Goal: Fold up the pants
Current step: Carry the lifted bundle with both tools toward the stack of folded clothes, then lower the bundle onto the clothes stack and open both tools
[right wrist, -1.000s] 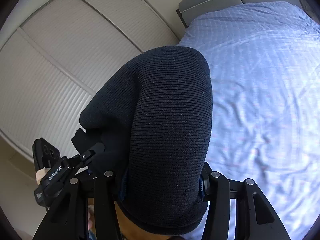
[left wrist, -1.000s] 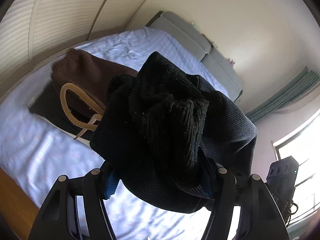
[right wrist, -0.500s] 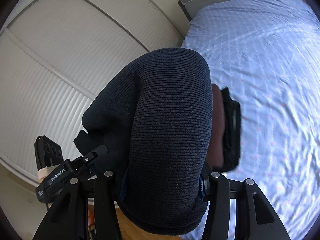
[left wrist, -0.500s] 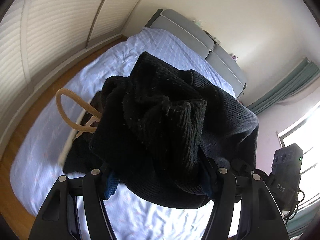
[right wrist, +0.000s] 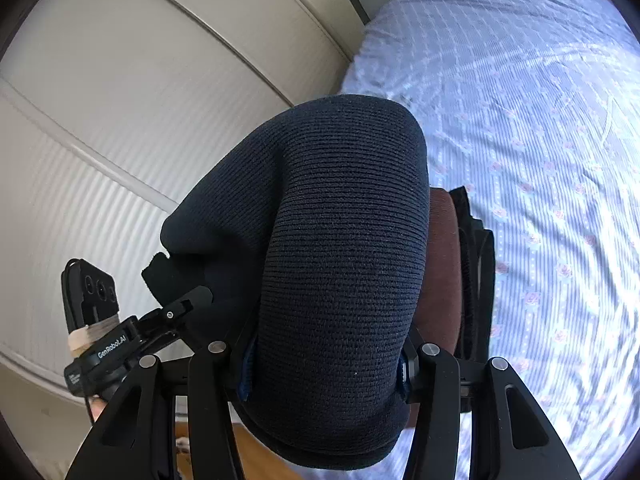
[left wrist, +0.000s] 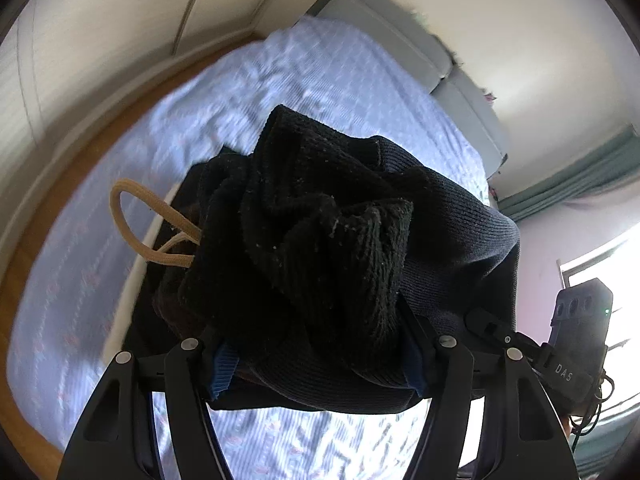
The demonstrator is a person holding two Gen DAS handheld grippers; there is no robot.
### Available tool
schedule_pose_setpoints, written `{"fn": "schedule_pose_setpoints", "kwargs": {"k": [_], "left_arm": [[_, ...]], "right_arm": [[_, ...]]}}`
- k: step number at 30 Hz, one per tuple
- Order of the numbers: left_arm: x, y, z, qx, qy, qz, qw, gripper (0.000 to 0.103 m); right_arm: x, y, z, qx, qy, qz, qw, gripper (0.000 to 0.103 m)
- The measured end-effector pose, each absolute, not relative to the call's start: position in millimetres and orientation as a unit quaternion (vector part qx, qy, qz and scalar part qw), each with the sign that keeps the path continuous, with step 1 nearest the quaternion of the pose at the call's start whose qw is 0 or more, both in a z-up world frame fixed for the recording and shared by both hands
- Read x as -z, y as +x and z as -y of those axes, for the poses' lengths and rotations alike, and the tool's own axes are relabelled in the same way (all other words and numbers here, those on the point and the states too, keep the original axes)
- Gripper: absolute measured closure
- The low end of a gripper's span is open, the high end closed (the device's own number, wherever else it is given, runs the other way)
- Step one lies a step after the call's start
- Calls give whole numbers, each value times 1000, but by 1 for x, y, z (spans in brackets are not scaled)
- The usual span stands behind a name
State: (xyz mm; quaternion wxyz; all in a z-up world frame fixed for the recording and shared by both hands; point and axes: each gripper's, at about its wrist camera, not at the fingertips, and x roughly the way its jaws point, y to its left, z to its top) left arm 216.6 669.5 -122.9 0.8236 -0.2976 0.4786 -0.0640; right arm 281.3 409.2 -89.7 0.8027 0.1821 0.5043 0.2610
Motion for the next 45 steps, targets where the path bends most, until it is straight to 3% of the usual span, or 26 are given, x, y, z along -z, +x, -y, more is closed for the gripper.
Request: {"fn": "schedule_pose_setpoints", "kwargs": {"k": [11,14,17,18,27,32,38,45], "left_arm": [[145,228,-675,72,-289,-529,794,27],[140,234,-675,78,-275,-543,789,27],[135,228,-679,95,-280,-550,781,25],[136,227,-680,94,-281,-553,778,24],[127,220,-691,81,-253,-579,770,19],[97,211,-702,6,-137,-546,826,2],[93,197,-699,-8,-110,-539,835,2],[52,159,-658,-19,-44,-460,887,2]], "right_arm": [[120,295,-422,-233,147,-518,809,49],[120,296,-427,-215,126,-519,818,43],[118,296,-433,-178,91,-526,827,24],[118,295,-434,-174,87,-528,827,23],[114,295,-442,-174,76,-536,822,23],[113,298,-441,-147,63,-537,828,23],[114,298,-436,-134,91,-545,823,23],[90,269,-431,-143,96,-517,839,23]]}}
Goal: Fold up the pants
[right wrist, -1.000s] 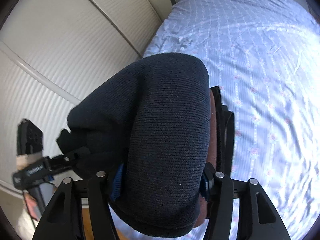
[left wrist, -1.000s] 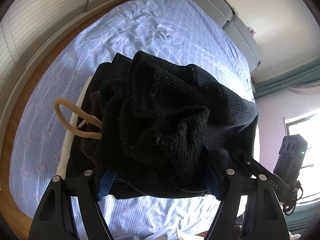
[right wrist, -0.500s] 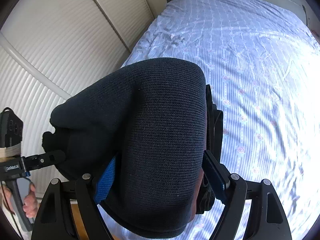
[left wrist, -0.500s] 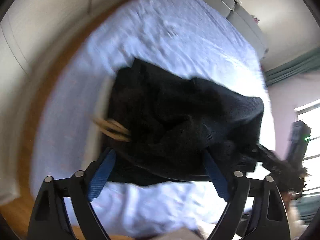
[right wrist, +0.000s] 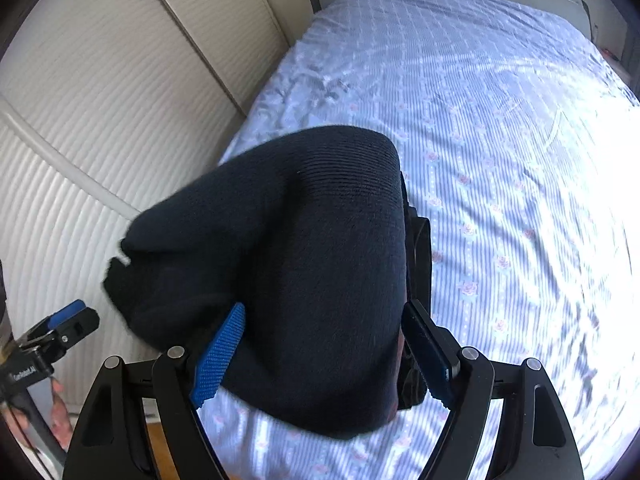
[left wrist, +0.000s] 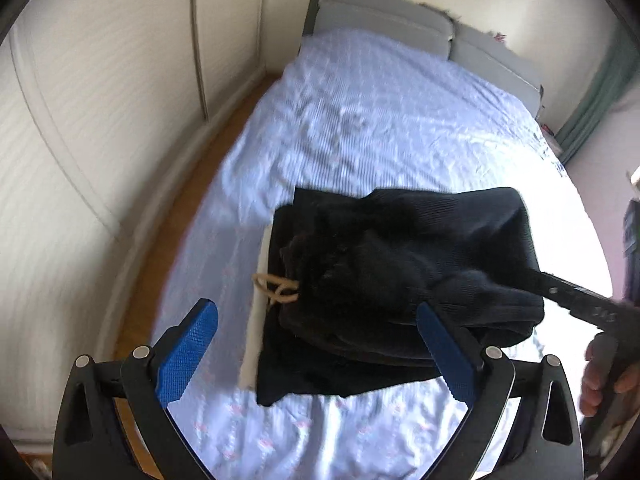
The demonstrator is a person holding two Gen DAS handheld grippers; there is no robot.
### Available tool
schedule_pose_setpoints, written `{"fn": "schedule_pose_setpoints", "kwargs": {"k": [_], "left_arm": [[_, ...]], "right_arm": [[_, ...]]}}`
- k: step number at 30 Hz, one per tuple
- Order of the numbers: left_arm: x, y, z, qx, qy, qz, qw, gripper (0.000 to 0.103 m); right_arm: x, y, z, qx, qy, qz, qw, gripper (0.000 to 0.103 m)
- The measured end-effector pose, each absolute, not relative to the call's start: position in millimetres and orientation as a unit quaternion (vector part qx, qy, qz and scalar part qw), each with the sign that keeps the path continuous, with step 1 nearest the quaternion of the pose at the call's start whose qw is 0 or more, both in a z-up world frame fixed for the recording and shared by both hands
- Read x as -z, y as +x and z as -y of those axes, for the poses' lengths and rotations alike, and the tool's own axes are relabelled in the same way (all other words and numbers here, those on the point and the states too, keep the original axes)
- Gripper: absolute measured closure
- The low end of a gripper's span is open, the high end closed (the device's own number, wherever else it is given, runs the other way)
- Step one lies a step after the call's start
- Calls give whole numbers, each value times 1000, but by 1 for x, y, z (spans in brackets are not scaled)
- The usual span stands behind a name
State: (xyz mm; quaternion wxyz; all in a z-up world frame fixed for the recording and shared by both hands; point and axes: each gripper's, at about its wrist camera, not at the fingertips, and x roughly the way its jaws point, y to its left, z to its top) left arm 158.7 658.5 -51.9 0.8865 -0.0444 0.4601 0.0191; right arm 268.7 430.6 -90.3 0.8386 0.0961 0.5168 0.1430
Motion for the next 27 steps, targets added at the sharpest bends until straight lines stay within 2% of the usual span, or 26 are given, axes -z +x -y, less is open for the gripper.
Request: {"fn": "schedule_pose_setpoints", "kwargs": {"k": [5,9,10,20,27], "left_arm": [[17,114,-610,-26,7,-410,912,0],[-6,78,-568,-22,12,-392,920,0],[-12,66,-553,-26,17,-387,921,0],[-34,-7,-426,20,22,-379,925,0],[-38,-53,-337,51,37,-378,924,0]], "right_arm": [[47,212,-399,-152,102,-454,872,22],[21,170,-363,-131,98,-428,889,9],[16,161,-353,-124,100,-427,890,8],[-26,49,-243,-51,51,-397,915,7],[-38,-20,-163,-22,55,-392,918,7]]}}
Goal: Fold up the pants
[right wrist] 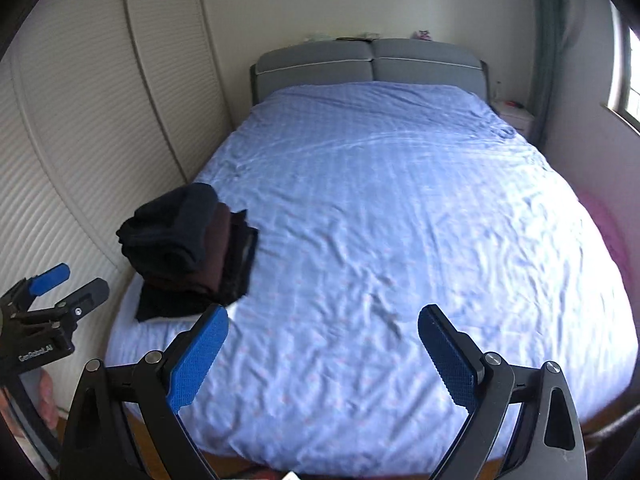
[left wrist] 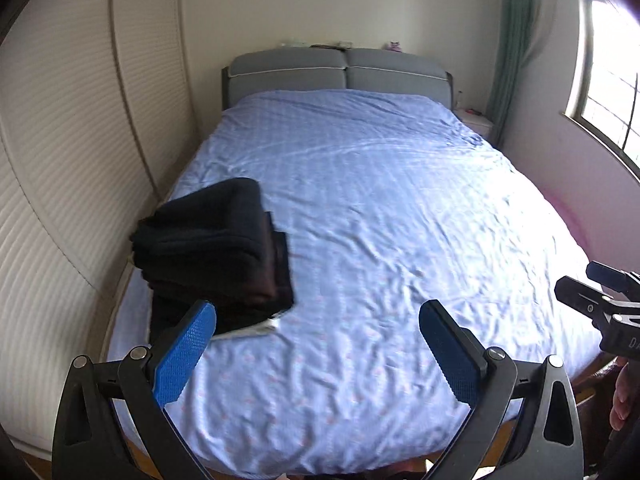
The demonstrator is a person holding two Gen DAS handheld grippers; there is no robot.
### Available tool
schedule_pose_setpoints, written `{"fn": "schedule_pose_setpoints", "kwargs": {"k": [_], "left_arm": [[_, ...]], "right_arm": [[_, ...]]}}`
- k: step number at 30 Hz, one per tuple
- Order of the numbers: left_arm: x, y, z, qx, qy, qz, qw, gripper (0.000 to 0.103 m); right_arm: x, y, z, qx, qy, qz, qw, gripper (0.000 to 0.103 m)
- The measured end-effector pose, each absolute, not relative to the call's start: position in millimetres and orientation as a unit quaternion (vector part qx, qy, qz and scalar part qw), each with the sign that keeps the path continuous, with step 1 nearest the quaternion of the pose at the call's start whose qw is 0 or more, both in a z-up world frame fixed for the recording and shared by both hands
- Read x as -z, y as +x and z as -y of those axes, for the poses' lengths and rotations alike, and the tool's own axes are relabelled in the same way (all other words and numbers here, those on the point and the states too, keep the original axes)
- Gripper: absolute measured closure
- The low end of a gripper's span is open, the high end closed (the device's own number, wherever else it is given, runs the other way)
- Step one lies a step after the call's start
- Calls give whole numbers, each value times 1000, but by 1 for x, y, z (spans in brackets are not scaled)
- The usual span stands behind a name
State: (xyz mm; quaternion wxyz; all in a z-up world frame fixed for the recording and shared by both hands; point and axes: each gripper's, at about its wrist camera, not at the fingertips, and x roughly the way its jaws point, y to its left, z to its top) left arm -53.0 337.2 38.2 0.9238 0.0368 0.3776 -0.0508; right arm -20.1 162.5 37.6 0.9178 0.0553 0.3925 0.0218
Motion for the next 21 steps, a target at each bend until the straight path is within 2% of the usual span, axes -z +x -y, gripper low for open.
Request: {"fn": "schedule_pose_setpoints", "kwargs": {"k": [12,21], "left_arm": [[-44,-114,-249,63,40,-376,924,0],[-55,-130,-230,63,47,-360,930,0]], "right_arm": [[-32,-94,-74,-26,70,-400,913,7],[-46,-120,-49,-29,81,-379,921,7]]}}
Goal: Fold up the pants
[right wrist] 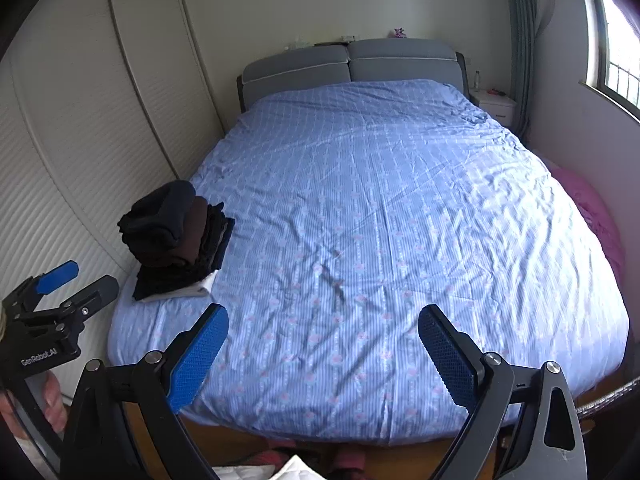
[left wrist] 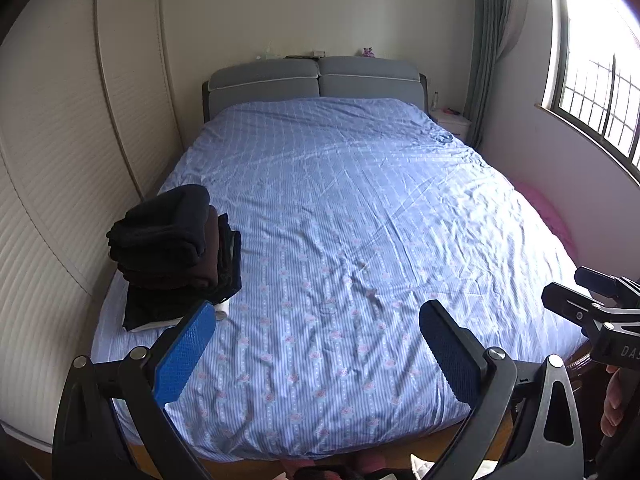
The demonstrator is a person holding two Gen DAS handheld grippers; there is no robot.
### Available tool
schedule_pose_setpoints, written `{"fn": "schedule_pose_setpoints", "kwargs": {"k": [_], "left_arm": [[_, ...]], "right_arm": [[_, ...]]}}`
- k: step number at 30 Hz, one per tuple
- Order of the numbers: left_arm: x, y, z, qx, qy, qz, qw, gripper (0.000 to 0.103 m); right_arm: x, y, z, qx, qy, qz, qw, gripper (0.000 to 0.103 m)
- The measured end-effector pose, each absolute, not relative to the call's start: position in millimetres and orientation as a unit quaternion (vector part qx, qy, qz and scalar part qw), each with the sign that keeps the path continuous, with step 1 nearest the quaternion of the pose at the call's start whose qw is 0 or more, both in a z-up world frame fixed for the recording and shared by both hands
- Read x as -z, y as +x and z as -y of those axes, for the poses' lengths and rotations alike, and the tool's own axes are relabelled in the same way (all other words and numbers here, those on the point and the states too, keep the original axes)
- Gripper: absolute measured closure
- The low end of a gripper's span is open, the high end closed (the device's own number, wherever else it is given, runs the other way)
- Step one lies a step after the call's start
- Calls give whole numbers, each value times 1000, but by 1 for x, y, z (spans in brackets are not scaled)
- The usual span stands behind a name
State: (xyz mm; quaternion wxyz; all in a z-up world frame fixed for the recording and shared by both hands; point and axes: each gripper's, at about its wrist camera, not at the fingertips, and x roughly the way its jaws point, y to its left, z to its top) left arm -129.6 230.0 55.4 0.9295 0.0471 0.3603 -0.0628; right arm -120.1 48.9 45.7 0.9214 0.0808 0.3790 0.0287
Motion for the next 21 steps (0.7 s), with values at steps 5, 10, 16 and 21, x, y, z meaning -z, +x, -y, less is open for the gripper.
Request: {"fn": "schedule_pose_setpoints", "kwargs": {"k": [5,10,16,21], "left_arm": [[-54,-132,-226,65,41,-366,927,0],[-56,-133,-224,64,43,-364,928,0],[-57,-133,-223,65,45,-364,928,0],[-57,-130,-220,70,47,-363,928,0]], "right_arm": [[-51,-128,-44,-31,79,-372,924,7],[-52,-130,-44,-30,80,-370,925,7],[-53,-129,-42,-33,78,-374,924,7],[-54,-129,-40,-32,77,-374,924,7]]}}
